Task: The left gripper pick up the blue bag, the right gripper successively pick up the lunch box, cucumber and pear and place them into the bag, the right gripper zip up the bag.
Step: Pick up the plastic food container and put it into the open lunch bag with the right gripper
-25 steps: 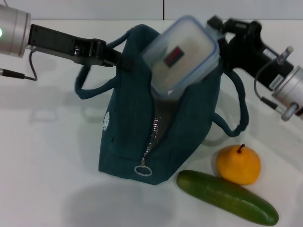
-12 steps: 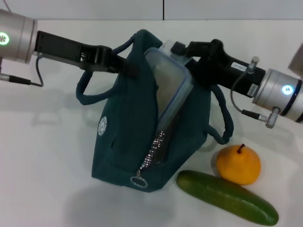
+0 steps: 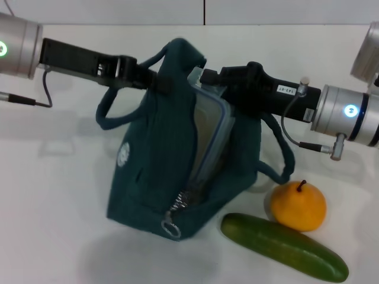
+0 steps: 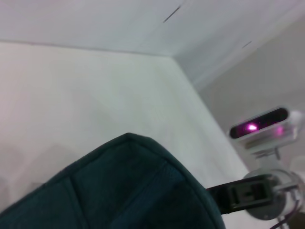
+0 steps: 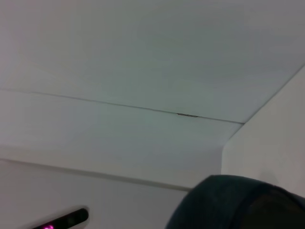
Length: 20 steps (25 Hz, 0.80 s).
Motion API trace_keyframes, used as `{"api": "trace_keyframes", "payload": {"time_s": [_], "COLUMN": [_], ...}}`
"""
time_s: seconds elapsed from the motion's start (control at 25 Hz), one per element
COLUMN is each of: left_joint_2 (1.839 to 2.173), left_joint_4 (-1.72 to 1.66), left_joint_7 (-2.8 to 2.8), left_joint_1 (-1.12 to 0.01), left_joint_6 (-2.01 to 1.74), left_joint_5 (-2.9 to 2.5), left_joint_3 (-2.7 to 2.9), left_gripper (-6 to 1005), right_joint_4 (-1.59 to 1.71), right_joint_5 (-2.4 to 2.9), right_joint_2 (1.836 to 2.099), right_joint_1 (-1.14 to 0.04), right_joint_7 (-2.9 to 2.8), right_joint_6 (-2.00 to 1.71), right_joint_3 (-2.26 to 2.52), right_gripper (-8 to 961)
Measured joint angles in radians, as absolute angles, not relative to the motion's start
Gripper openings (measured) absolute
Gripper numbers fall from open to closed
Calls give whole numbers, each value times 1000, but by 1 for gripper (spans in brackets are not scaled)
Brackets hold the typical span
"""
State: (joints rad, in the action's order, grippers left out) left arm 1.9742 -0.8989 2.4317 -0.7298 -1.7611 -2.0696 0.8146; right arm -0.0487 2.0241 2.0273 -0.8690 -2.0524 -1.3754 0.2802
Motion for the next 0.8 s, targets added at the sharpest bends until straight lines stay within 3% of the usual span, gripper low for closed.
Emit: {"api": "trace_keyframes", "payload": {"time_s": [0.56, 0.8], "left_joint_2": [1927, 1923], "left_joint_4": [-759, -745], "left_joint_7": [2411, 2405], "left_joint_1": [-754, -757], "left_joint_6": [-1767, -1769], "left_joint_5": [-1978, -1979], "left_joint_3": [816, 823], "left_gripper": [54, 54], "right_joint_4": [-11, 9], "right_joint_5": [2025, 2025], "right_joint_2": [2027, 2022], "right_joint_1": [-933, -968], "right_joint_7": [-2054, -2065], "right_joint_6": [-1351, -1355], "right_joint_3": [314, 407], "right_gripper": [132, 156]}}
